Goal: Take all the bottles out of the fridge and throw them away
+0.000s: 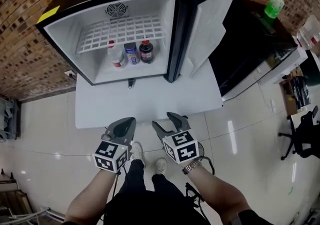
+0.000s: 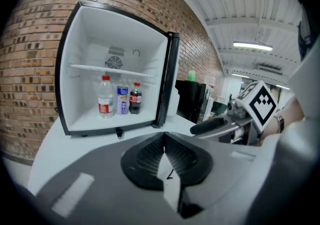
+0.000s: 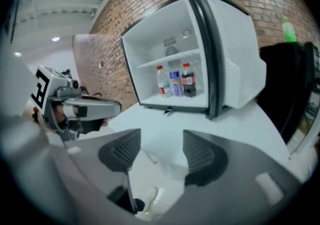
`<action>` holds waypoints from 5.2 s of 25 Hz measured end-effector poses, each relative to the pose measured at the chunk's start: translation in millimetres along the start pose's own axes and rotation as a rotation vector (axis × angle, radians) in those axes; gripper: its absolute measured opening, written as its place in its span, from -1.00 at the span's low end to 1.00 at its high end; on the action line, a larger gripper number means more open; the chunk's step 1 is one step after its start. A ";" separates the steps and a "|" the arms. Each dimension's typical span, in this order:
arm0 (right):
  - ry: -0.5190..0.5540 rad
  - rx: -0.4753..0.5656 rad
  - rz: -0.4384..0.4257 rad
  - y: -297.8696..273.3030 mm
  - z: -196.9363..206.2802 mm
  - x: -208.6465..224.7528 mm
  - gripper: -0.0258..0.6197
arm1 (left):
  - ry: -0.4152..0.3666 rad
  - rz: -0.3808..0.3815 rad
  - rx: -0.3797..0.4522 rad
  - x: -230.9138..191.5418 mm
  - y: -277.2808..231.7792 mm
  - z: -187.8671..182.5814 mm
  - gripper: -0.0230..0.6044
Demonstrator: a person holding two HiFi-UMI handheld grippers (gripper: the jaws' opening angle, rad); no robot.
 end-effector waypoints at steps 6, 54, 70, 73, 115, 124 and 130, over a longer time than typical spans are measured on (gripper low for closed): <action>0.099 0.042 -0.048 -75.9 -58.2 -33.4 -0.10 | 0.003 -0.071 0.047 -54.8 19.3 -24.3 -0.92; 0.191 0.037 0.235 -285.8 -107.6 -31.0 -0.05 | -0.014 0.008 0.004 -207.4 7.3 -44.4 -0.92; 0.157 0.078 0.183 -86.0 -58.5 -9.7 -0.05 | -0.046 0.077 -0.010 -57.4 -15.8 -21.7 -0.92; 0.148 0.067 0.200 -38.9 -37.0 7.7 -0.05 | -0.050 0.127 -0.026 -10.9 -24.7 -7.4 -0.92; -0.674 -0.433 0.631 138.1 513.3 145.4 -0.03 | -0.105 0.682 -0.616 245.9 -100.8 355.0 -0.92; -0.656 -0.436 0.642 141.5 522.7 149.6 0.01 | -0.108 0.685 -0.644 250.1 -95.4 367.0 -0.92; -0.670 -0.423 0.637 145.9 514.8 138.3 0.01 | -0.105 0.675 -0.620 250.8 -93.6 357.2 -0.92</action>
Point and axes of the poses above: the fingertips, and each gripper's own axes: y backward along the fingers, x to its right, z out of its underside, the point moved 2 cm from there along y, backward along the fingers, and after that the axes turned 12 degrees about x, right-handed, at the moved point
